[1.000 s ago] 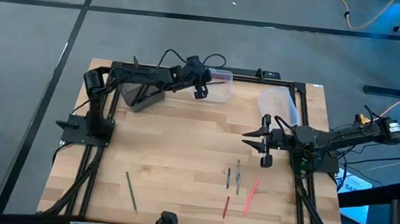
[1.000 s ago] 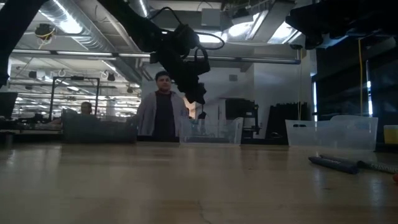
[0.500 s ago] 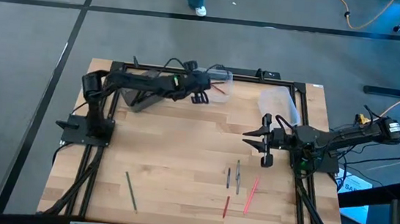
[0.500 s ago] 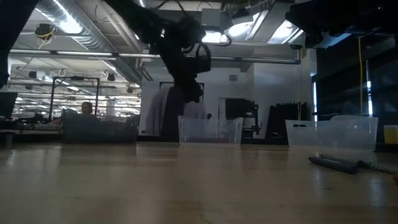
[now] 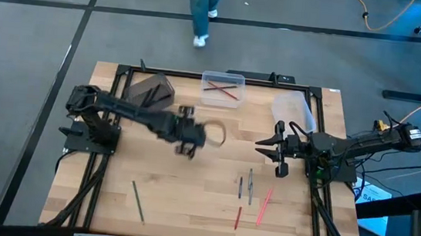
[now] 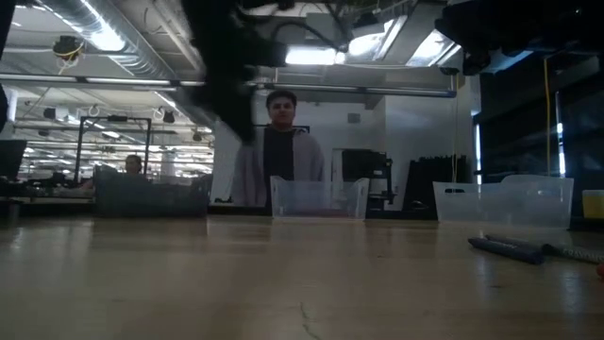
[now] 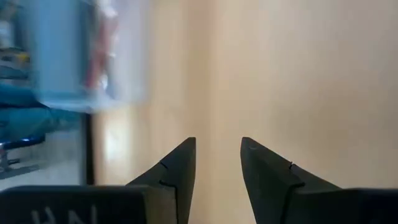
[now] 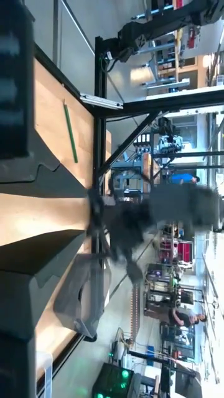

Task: Sort crayons/erasers/pens/pencils in bins
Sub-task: Put the green pencil into the left transparent bin

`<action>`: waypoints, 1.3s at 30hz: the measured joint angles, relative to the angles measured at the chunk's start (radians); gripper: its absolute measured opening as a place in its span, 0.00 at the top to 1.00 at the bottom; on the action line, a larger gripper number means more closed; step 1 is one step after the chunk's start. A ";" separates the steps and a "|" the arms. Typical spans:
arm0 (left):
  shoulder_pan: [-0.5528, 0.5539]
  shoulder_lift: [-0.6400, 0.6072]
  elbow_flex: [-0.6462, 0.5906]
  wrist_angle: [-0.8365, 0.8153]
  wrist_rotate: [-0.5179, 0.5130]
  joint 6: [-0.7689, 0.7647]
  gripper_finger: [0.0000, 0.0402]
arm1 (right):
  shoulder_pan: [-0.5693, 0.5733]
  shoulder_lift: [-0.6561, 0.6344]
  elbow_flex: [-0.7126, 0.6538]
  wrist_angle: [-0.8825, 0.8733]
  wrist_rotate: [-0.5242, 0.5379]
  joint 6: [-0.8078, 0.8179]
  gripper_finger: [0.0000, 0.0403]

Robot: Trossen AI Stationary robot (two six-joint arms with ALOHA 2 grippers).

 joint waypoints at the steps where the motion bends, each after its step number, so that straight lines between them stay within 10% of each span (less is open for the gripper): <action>1: -0.038 0.000 0.000 -0.057 0.020 -0.027 0.70 | 0.000 0.000 0.000 0.000 -0.002 -0.002 0.76; 18: -0.669 0.002 -0.015 -0.266 0.230 -0.151 0.70 | 0.000 0.000 0.000 -0.004 -0.103 -0.087 0.76; 39: -0.860 0.004 -0.226 -0.035 0.354 -0.342 0.70 | -0.010 0.000 0.000 -0.005 -0.102 -0.111 0.76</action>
